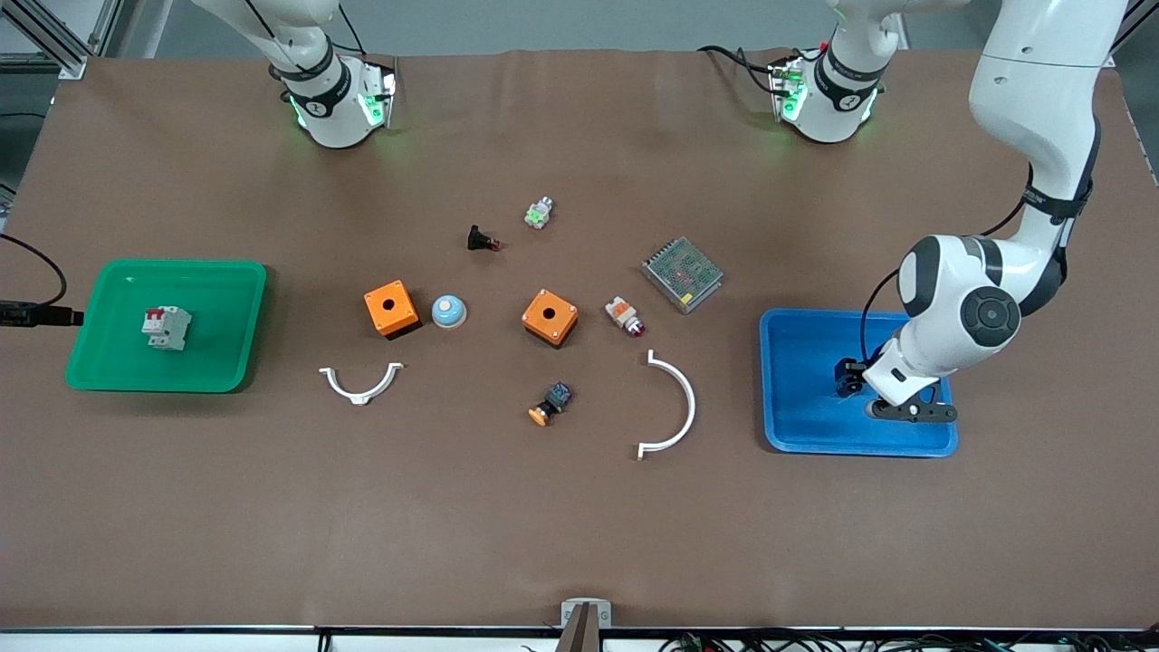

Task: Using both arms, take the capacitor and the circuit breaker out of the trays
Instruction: 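Grasp the capacitor with the left gripper while the right gripper grasps the breaker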

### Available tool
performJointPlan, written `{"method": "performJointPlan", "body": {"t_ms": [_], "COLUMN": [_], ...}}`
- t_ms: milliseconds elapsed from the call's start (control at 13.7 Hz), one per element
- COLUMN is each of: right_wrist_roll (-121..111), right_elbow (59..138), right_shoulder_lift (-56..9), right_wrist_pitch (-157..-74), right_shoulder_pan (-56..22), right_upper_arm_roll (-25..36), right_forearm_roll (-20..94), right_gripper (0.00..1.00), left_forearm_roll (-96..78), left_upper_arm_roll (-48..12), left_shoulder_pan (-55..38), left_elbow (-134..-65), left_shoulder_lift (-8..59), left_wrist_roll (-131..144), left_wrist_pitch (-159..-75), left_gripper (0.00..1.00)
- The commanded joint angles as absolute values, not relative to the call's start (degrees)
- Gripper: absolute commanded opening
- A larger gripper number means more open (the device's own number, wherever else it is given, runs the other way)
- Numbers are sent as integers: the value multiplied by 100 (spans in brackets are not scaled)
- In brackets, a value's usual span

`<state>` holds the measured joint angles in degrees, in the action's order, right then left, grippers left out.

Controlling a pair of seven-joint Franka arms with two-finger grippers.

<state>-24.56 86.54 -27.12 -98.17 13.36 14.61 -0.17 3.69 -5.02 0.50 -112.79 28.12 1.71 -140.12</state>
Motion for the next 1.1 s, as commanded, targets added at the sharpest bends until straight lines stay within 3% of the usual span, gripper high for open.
{"method": "performJointPlan", "body": {"t_ms": [0,732,1024], "right_wrist_roll": [-2558,-2549,-2549], "right_elbow": [9568,11600,11891], "right_shoulder_lift": [-2453,-2162,-2162], "right_wrist_pitch": [-10544,-12927,-13069], "right_shoulder_pan": [1397,1354,1354], "right_upper_arm_roll": [1371,1354,1354], "right_forearm_roll": [-97,307,352], "right_gripper": [100,100,99], "left_forearm_roll": [378,378,378], "left_upper_arm_roll": [-536,-615,-606], "left_shoulder_pan": [44,35,53], "left_elbow": [-11294,-11303,-11268], "left_shoulder_lift": [2857,2812,2891], "left_wrist_roll": [202,299,299], "left_wrist_pitch": [-14133,-14080,-14089], "left_gripper": [64,61,55]}}
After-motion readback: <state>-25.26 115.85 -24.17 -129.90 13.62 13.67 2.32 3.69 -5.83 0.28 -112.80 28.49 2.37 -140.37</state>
